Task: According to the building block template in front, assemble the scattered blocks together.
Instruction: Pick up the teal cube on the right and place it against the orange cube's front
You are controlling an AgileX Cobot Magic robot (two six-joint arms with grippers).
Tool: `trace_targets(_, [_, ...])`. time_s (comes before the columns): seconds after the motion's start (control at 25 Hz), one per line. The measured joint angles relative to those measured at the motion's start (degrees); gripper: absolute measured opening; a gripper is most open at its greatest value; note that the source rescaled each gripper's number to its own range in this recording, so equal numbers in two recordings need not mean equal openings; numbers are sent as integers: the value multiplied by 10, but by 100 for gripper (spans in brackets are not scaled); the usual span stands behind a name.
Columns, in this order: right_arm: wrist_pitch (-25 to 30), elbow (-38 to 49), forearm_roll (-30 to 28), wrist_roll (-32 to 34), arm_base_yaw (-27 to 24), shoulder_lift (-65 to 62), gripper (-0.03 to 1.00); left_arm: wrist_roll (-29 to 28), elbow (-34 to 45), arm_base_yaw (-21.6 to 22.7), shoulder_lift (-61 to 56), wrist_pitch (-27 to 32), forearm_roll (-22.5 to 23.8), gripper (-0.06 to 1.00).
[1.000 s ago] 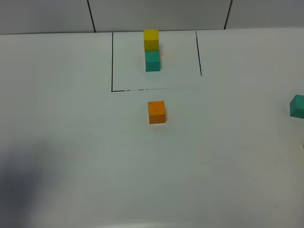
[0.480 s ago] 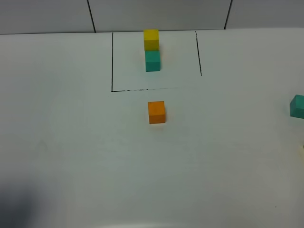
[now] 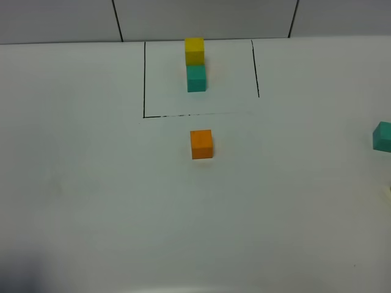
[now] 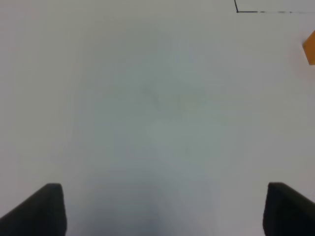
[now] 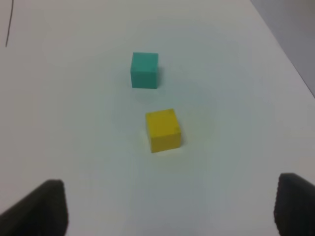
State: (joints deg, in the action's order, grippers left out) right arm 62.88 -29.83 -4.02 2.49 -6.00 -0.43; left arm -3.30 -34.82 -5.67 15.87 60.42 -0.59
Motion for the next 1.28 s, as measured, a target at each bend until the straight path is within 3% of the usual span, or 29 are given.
trace_targets(0.52, [0, 0, 0, 0, 0, 0, 77, 5, 49, 0, -158, 4, -4, 77])
trace_targets(0.84, [0, 0, 0, 0, 0, 0, 77, 33, 58, 0, -162, 15, -30, 77])
trace_targets(1.28, [0, 0, 0, 0, 0, 0, 77, 33, 58, 0, -162, 15, -32, 77])
